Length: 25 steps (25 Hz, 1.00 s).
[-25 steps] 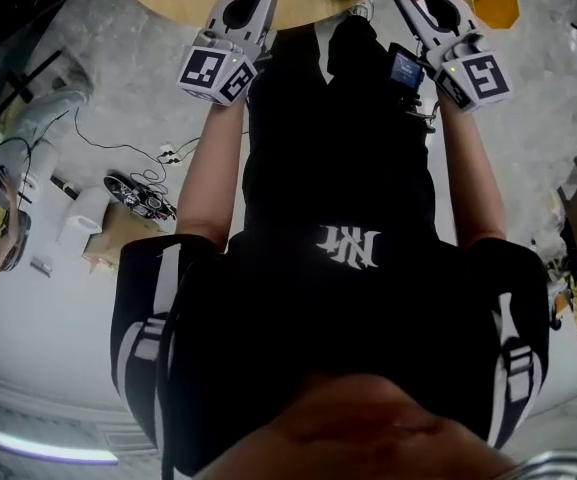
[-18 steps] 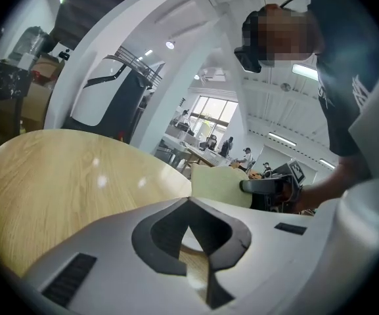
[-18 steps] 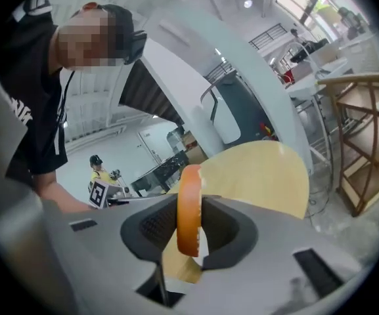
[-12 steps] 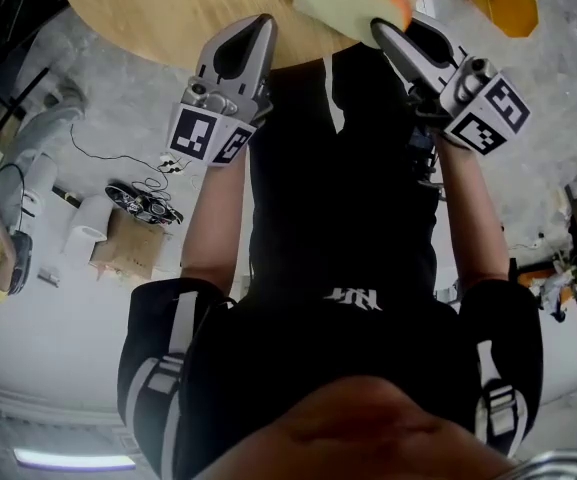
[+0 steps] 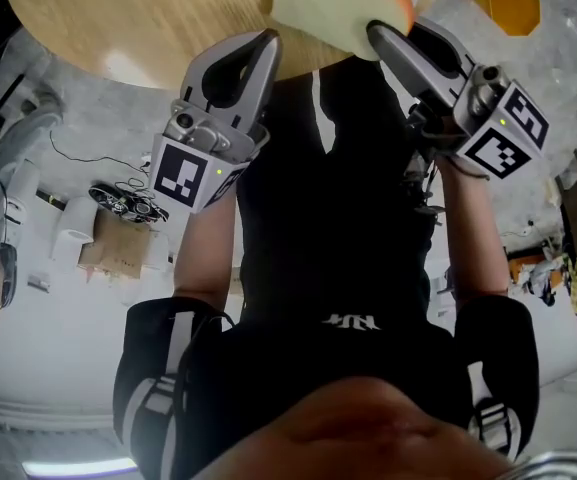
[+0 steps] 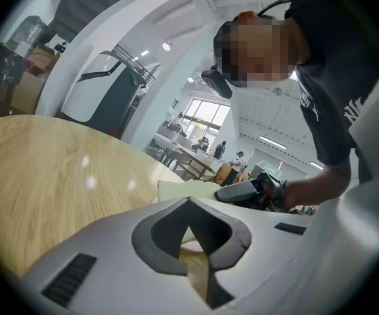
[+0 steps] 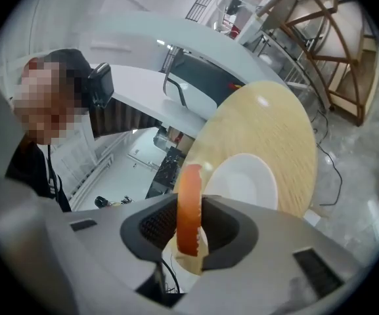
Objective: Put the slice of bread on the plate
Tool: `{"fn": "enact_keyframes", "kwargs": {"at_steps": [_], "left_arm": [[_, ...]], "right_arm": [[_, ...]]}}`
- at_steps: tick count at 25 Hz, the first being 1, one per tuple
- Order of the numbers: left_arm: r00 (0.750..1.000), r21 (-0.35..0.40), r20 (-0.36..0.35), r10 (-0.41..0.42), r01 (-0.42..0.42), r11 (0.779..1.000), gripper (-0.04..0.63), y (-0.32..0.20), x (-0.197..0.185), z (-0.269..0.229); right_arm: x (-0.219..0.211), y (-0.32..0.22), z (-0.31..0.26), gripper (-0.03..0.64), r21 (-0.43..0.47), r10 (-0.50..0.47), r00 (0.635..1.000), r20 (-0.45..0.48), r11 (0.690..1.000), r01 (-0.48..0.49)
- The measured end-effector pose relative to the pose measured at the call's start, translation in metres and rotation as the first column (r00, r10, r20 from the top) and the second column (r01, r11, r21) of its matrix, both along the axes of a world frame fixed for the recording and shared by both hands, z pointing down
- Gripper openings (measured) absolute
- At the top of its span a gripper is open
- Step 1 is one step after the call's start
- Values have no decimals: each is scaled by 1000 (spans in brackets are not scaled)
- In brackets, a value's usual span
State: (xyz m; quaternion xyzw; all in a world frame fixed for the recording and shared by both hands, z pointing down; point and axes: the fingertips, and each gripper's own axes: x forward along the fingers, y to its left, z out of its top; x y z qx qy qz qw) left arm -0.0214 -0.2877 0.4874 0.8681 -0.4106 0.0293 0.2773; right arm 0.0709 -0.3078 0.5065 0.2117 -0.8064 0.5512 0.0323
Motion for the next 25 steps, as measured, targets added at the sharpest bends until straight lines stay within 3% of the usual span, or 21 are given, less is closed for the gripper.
{"fn": "enact_keyframes", "kwargs": {"at_steps": [15, 21, 25], "left_arm": [[998, 16, 21, 59, -59, 998, 9, 7, 8, -9], [997, 9, 22, 67, -67, 998, 9, 10, 10, -8], [997, 16, 23, 69, -69, 997, 9, 9, 10, -12]], "right_arm": [[18, -6, 14, 158, 74, -19, 966, -260, 996, 39], [25, -12, 19, 186, 165, -25, 918, -397, 981, 98], [31, -15, 26, 202, 235, -46, 850, -525, 952, 196]]}}
